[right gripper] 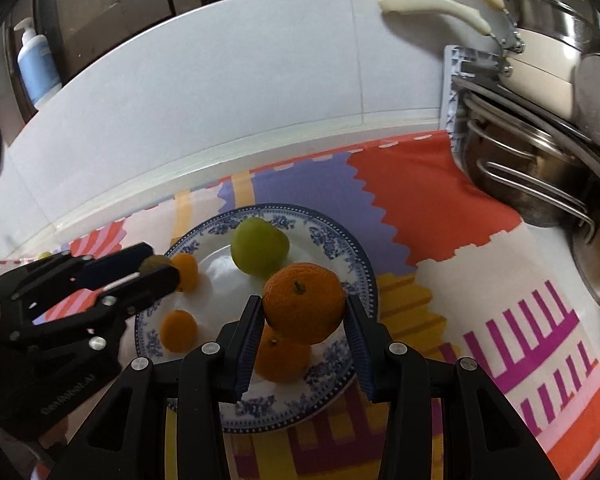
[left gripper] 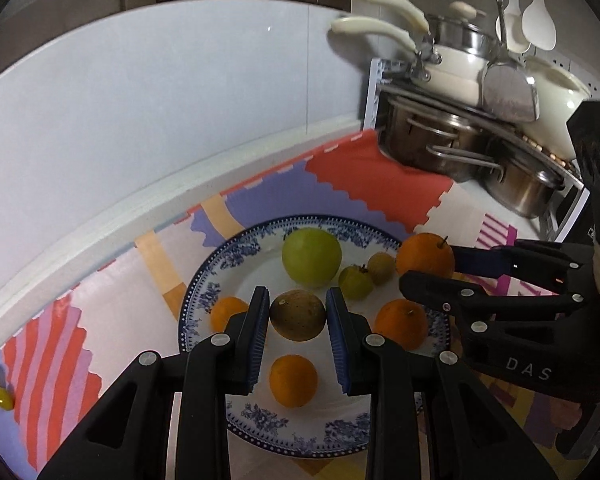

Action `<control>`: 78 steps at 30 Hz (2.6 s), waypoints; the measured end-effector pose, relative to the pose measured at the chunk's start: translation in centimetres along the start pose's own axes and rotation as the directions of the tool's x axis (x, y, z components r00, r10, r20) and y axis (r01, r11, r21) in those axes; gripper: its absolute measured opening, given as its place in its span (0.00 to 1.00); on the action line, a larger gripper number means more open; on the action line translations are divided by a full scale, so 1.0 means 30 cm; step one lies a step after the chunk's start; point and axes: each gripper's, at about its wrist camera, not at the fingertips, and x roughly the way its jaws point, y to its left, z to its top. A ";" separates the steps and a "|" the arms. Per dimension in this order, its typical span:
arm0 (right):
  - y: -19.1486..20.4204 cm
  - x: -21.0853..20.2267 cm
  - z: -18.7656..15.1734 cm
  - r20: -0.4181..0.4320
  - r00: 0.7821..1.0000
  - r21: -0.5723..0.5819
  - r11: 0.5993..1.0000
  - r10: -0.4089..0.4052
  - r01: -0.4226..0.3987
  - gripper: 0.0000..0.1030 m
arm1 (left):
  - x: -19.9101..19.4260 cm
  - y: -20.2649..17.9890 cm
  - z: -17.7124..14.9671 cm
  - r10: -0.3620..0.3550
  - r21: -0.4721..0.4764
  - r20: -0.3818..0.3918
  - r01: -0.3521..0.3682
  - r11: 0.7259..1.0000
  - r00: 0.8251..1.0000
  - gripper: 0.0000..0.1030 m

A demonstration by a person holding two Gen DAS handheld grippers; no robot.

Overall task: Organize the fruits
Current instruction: 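Carry the brown fruit and orange over the plate and open both tools, then lift both tools off the plate and move toward the yellow apple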

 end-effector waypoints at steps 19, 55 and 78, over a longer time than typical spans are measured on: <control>0.054 0.080 0.013 -0.042 0.998 -0.043 0.998 0.042 -0.044 0.41 | 0.016 0.059 -0.026 0.047 -0.019 -0.003 -0.047 0.999 0.999 0.37; 0.211 -0.175 -0.012 0.112 0.993 -0.106 0.994 0.031 -0.019 0.55 | -0.396 0.136 -0.134 0.244 -0.173 0.143 -0.218 0.960 0.959 0.56; 0.551 -0.405 -0.067 0.262 0.956 -0.226 0.971 0.133 -0.073 0.67 | -0.854 0.281 -0.336 0.488 -0.337 0.235 -0.400 0.852 0.841 0.84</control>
